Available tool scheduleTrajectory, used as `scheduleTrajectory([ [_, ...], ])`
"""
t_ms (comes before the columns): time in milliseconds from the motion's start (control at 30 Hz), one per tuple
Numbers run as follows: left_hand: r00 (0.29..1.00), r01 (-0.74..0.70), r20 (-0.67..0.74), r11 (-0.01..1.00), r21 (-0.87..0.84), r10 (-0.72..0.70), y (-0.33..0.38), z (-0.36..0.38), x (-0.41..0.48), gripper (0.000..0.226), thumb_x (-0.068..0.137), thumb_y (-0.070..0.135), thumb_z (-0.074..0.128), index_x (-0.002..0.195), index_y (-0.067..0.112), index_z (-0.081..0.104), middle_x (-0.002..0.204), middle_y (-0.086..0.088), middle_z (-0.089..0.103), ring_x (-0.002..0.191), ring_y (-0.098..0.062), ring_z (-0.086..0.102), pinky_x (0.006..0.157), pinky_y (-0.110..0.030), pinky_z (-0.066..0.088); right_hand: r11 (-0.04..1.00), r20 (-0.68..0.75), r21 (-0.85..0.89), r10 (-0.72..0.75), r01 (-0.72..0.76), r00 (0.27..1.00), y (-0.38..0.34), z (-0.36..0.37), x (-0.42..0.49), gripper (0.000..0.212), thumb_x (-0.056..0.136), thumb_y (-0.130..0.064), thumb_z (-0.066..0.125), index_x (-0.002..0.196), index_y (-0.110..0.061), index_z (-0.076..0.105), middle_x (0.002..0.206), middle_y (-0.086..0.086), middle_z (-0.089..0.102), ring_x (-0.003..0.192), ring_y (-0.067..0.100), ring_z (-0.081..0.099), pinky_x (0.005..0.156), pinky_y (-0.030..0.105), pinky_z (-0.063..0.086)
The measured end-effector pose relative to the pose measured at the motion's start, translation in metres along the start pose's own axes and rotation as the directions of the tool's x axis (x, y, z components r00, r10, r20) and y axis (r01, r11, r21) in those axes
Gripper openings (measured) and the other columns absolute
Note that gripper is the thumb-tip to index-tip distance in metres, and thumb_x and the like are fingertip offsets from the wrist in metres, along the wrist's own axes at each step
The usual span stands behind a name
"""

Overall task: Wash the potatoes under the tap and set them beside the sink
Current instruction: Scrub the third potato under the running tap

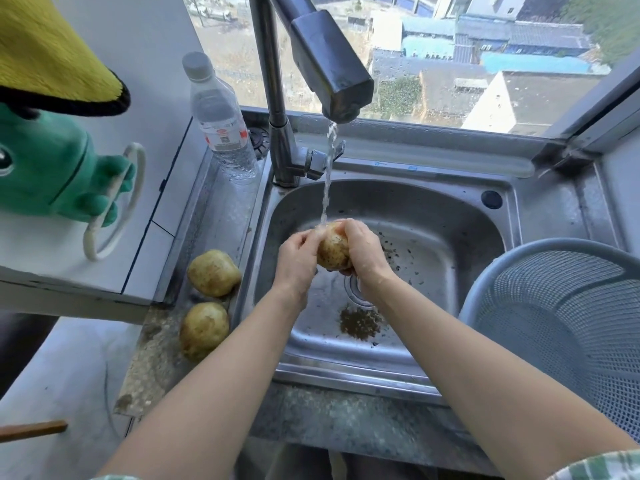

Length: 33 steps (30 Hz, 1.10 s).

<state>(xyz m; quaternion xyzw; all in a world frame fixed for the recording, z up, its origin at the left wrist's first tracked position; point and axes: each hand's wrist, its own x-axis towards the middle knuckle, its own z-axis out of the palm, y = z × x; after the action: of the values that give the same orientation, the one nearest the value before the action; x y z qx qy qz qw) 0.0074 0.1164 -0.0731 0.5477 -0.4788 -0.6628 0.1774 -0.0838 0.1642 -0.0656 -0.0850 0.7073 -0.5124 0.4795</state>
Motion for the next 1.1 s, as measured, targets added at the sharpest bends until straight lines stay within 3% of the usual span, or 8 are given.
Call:
scheduleTrajectory([
  [167,0.994,0.016,-0.108,1.0,-0.011,-0.017,0.003,-0.005,0.008,0.035,0.1,0.038,0.051,0.085,0.013,0.069,0.095,-0.016,0.068,0.104,-0.035,0.066,0.089,-0.049,0.056,1.0,0.029,-0.003,0.006,-0.006,1.0,0.001,0.0,-0.004,0.019,0.095,-0.026,0.045,0.102,-0.016,0.059,0.099,0.009,0.06,0.078,0.023,0.061,0.046,0.021,0.042],
  [333,0.999,-0.041,-0.003,0.999,-0.002,0.041,-0.001,-0.001,0.001,0.035,0.096,0.038,0.058,0.113,0.009,0.068,0.11,-0.012,0.068,0.097,-0.019,0.064,0.072,-0.027,0.051,1.0,0.015,-0.002,0.0,0.0,1.0,-0.003,0.0,0.0,0.024,0.093,-0.027,0.045,0.103,-0.012,0.06,0.095,0.01,0.061,0.072,0.02,0.057,0.05,0.025,0.041],
  [433,0.994,-0.012,-0.111,0.998,-0.054,0.006,0.001,-0.006,0.011,0.03,0.1,0.033,0.054,0.086,0.011,0.069,0.092,-0.012,0.067,0.095,-0.028,0.065,0.079,-0.038,0.056,1.0,0.038,-0.01,0.024,-0.023,0.999,-0.001,0.0,0.0,0.022,0.093,-0.028,0.046,0.102,-0.015,0.062,0.106,0.015,0.063,0.076,0.023,0.062,0.051,0.026,0.042],
  [533,0.985,-0.014,-0.174,0.998,-0.062,0.003,-0.003,-0.01,0.016,0.034,0.102,0.026,0.051,0.073,0.014,0.063,0.077,-0.008,0.061,0.084,-0.024,0.058,0.062,-0.024,0.048,0.991,0.084,0.065,0.115,-0.12,0.99,-0.001,-0.001,-0.001,0.027,0.091,-0.034,0.046,0.101,-0.015,0.062,0.108,0.021,0.068,0.067,0.027,0.066,0.049,0.025,0.041],
  [667,0.994,0.059,-0.09,0.991,-0.121,-0.07,-0.008,-0.013,0.01,0.027,0.101,0.041,0.051,0.115,0.022,0.064,0.115,-0.006,0.069,0.101,-0.023,0.066,0.074,-0.027,0.051,0.89,0.192,0.327,0.267,-0.318,0.944,-0.007,-0.005,-0.002,0.04,0.094,-0.034,0.036,0.096,-0.005,0.064,0.079,0.016,0.07,0.052,0.025,0.066,0.032,0.016,0.033],
  [800,0.99,0.079,0.133,0.974,-0.211,-0.052,-0.005,-0.005,0.002,0.057,0.088,0.056,0.059,0.127,0.015,0.059,0.121,-0.014,0.065,0.104,-0.026,0.067,0.075,-0.037,0.06,0.921,0.187,0.209,0.292,-0.328,0.938,-0.003,-0.003,0.001,0.039,0.095,-0.038,0.037,0.096,-0.007,0.062,0.076,0.013,0.068,0.054,0.026,0.066,0.028,0.015,0.032],
  [967,0.982,0.113,-0.124,0.969,-0.219,-0.142,0.005,0.006,0.007,0.029,0.1,0.045,0.046,0.097,0.022,0.063,0.113,-0.017,0.068,0.101,-0.033,0.067,0.089,-0.051,0.057,0.983,0.245,0.008,0.174,-0.182,0.954,0.001,0.001,-0.004,0.046,0.093,-0.056,0.051,0.099,-0.014,0.07,0.082,0.004,0.073,0.068,0.016,0.071,0.053,0.026,0.054],
  [1100,0.98,-0.012,-0.198,1.0,0.008,0.013,0.004,0.004,0.009,0.047,0.105,0.047,0.03,0.115,0.019,0.066,0.114,-0.011,0.068,0.106,-0.028,0.065,0.095,-0.044,0.054,0.985,0.239,0.054,0.149,-0.166,0.959,0.002,-0.001,-0.005,0.046,0.089,-0.051,0.062,0.104,-0.008,0.068,0.084,0.009,0.072,0.059,0.016,0.066,0.049,0.022,0.052],
])
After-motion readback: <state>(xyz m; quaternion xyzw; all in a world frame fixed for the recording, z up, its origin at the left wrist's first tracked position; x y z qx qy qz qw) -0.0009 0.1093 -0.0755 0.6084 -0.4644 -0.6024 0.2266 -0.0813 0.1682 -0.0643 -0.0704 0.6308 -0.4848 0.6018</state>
